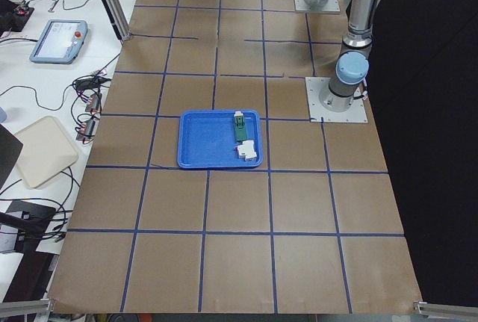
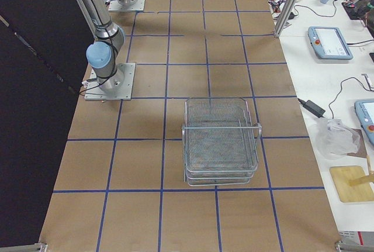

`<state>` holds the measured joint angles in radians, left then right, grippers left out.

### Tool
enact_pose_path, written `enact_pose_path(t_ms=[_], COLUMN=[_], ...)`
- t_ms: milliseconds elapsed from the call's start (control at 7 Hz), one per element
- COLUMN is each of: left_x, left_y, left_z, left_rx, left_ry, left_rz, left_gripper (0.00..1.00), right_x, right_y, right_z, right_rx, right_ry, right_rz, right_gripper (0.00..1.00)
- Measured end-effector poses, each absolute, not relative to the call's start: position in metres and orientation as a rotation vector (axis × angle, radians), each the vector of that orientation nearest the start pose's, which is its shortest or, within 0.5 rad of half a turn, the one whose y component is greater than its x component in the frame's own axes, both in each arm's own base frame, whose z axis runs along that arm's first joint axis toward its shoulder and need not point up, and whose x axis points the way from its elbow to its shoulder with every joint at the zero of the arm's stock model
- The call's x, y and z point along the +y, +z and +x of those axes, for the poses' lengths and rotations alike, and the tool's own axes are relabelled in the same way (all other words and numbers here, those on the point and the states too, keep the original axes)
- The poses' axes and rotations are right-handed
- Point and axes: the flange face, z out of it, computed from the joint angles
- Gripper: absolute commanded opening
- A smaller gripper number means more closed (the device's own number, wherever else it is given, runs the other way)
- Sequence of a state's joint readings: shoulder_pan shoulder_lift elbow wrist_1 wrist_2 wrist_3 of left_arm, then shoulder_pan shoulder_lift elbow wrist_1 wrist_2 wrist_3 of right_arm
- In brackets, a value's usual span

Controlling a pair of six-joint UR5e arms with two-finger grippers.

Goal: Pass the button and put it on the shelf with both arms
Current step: 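Lower the right gripper onto the red button cap held by the left gripper, then close the right gripper on the button cap and open the left gripper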

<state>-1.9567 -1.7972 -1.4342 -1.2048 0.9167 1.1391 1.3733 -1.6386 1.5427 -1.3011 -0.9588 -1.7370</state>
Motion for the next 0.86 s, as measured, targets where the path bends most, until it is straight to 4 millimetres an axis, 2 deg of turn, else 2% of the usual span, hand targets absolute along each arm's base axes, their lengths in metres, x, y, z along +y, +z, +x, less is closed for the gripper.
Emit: enact_pose_path(t_ms=[429,571,714,857], left_x=[-0.4844,-0.4833,-0.4820,-0.4806], left_y=[0.4934,0.4935,0.4936,0.4937], left_z=[-0.4070,-0.4067,-0.4068,-0.4069], left_rx=[-1.759,-1.758,-1.758,-1.757], left_ry=[0.652,0.651,0.651,0.650], left_rz=[-1.851,-1.850,-1.851,-1.851], left_gripper=[0.00,0.00,0.00,0.00], right_x=[-0.4723,-0.4721,-0.4718,-0.4716], right_y=[0.5287,0.5292,0.5297,0.5302], right_z=[0.1008,0.1021,0.1035,0.1044], right_rx=[1.926,1.924,1.920,1.917], right_ry=[-0.549,-0.552,-0.557,-0.560], right_rz=[-1.750,-1.747,-1.744,-1.744], right_gripper=[0.98,0.86,0.66,0.39])
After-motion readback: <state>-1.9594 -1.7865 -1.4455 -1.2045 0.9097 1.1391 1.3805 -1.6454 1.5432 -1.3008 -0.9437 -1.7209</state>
